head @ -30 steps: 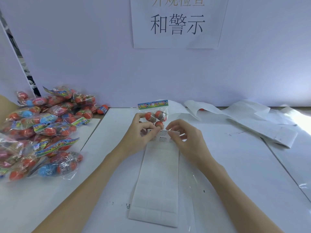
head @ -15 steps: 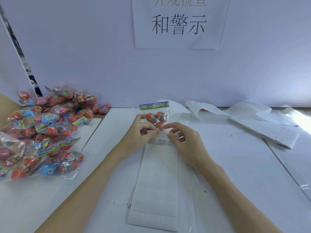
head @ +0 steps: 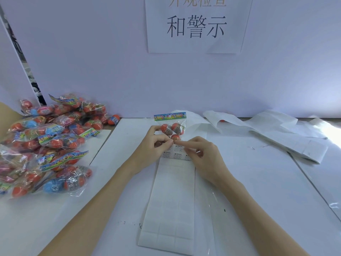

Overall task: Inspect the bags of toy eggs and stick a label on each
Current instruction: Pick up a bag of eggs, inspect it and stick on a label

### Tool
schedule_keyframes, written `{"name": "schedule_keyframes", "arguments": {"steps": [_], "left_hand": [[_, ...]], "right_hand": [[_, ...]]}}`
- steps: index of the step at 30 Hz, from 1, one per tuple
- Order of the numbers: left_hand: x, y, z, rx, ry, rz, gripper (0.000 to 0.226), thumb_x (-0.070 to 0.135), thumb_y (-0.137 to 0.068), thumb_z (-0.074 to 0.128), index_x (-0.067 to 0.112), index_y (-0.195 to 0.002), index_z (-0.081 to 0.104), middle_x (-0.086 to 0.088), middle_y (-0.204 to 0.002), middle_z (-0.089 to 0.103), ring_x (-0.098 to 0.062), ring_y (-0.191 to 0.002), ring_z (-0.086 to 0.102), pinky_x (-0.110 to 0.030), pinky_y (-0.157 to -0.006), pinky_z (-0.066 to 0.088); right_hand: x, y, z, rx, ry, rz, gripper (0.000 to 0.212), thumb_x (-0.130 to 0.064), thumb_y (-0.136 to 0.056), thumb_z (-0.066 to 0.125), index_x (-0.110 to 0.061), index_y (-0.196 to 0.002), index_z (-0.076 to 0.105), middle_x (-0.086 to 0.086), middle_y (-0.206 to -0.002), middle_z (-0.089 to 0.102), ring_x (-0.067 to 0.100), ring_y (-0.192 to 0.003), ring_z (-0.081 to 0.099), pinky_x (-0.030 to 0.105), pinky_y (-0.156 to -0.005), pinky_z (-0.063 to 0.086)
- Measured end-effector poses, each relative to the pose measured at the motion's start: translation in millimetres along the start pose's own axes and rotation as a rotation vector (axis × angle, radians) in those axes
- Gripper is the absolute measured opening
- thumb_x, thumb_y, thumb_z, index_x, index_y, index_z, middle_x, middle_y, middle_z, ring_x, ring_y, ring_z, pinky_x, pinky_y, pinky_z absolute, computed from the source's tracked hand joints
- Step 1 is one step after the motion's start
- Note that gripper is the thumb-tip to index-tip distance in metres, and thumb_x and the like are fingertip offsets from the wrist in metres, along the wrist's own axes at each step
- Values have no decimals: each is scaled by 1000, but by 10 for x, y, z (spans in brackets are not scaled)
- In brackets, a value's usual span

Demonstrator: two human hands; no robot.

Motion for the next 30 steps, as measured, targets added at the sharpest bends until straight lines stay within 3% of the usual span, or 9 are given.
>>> {"name": "schedule_keyframes", "arguments": {"steps": [8,12,17,19,22,27,30], "left_hand": [[2,3,6,-2,-22,14,17,14,-103,64,7,-95,77,-1,-138,45,13,-86,57,-5,-79,41],[-10,0,3,-2,-14,4,17,17,-103,64,14,-93,77,3,-139,43,10,-85,59,-5,-79,41],[-20,-19,9,-3,3,-8,17,18,-103,64,15,-91,76,2,-139,44,8,-89,60,-8,-82,44],[-19,-10,3,1,-1,0,17,17,-103,65,15,-89,76,2,-136,46,12,-92,58,-5,-81,41],[5,12,-1,-1,-5,25,19,17,-101,68,21,-83,75,4,-130,48,15,-97,55,-5,-81,40],[25,11,16,0,-25,29,22,25,-102,66,22,-81,72,2,-131,46,14,-78,56,-4,-78,38],[25,6,26,-4,-31,24,23,27,-102,65,20,-81,71,3,-131,46,13,-81,56,-4,-78,38]], "right_hand": [[17,-4,-2,-23,-21,1,40,-1,-102,61,-35,-112,81,-3,-95,65,6,-81,57,13,-74,44],[23,3,-5,-11,-23,-10,47,7,-97,59,-33,-94,84,-5,-96,67,8,-85,61,12,-74,43],[20,1,1,18,-4,1,42,-5,-101,61,-37,-123,75,-4,-96,66,1,-76,59,9,-71,42],[24,5,17,11,28,0,37,-10,-100,64,-39,-120,76,-7,-96,64,2,-72,56,10,-68,42],[13,17,35,24,82,-34,26,-18,-94,76,-36,-112,79,-9,-100,65,5,-87,59,12,-71,43],[9,-2,31,43,145,-81,17,-14,-94,75,-24,-108,79,-7,-92,65,-2,-84,58,8,-74,39],[9,-2,29,34,151,-83,16,-14,-95,74,-22,-108,78,-5,-93,66,-2,-84,58,8,-74,38]]}}
Point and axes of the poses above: each hand's wrist, its own y-axis away from the middle knuckle, its own z-axis out of the palm, x = y × z, the point moved 3 cm from there along -y, towards the middle knuckle
